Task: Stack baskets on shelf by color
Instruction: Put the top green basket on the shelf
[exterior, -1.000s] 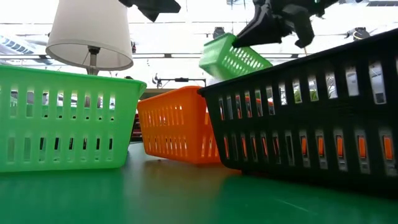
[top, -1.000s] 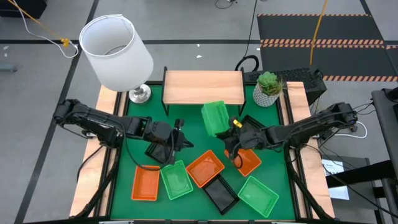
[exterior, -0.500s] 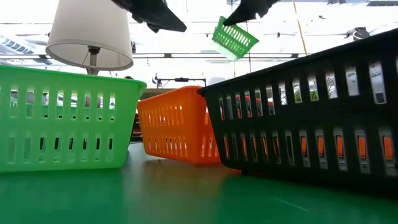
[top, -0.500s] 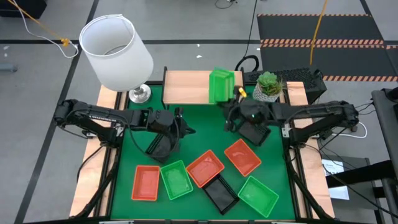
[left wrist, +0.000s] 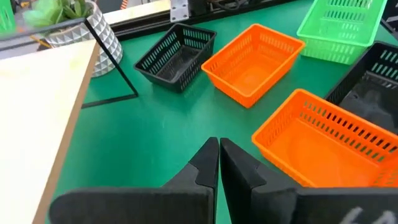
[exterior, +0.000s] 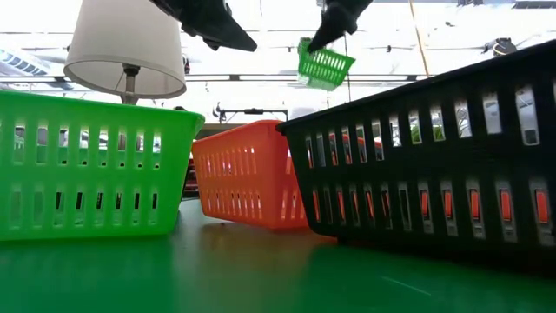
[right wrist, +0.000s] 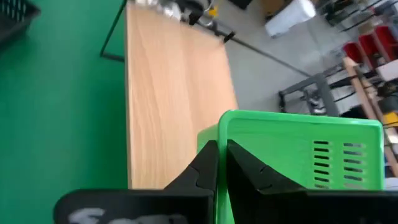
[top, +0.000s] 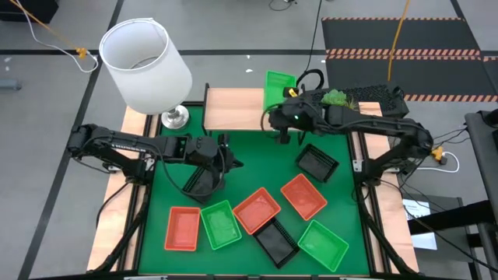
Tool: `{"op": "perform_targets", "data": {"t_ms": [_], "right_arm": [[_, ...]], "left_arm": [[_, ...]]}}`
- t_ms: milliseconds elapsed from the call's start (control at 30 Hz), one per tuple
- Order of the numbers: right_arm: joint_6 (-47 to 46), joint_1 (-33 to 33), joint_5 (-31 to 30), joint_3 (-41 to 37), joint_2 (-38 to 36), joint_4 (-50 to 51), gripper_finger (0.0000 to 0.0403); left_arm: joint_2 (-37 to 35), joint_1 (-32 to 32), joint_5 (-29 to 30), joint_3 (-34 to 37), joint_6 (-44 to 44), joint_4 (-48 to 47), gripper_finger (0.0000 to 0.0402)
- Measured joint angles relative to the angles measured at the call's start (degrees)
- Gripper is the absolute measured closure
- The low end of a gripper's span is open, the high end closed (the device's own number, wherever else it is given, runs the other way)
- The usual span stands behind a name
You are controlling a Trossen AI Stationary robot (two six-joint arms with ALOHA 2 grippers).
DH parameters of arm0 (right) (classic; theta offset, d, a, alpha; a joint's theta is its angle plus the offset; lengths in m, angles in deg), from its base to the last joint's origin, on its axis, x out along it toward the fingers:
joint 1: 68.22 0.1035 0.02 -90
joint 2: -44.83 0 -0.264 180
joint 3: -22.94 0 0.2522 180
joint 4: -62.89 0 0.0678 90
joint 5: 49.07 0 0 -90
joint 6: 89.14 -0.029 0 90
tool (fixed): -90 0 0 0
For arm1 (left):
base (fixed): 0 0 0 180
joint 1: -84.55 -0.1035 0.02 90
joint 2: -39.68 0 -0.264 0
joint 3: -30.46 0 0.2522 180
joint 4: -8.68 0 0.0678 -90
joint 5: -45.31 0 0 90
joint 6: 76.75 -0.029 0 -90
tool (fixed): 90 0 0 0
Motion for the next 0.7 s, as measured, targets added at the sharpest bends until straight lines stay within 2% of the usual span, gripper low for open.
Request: {"op": "perform_targets", "data": {"t_ms": [367, 533, 700], "right_arm": [[2.8, -10.2, 10.4, 0.0, 2.6, 5.9, 0.0392], [2.8, -13.5, 12.6, 0.0, 2.6, 7.5, 0.0392], [3.1, -15.9, 18.1, 0.0, 2.6, 8.2, 0.0392]], "left_arm": [[0.0, 0.0, 0.0, 0.0, -2.5, 0.5, 0.0382], [0.0, 0.0, 0.0, 0.0, -3.6, 0.6, 0.0382], [0.0, 0.0, 0.0, 0.0, -3.6, 0.6, 0.0382]]}}
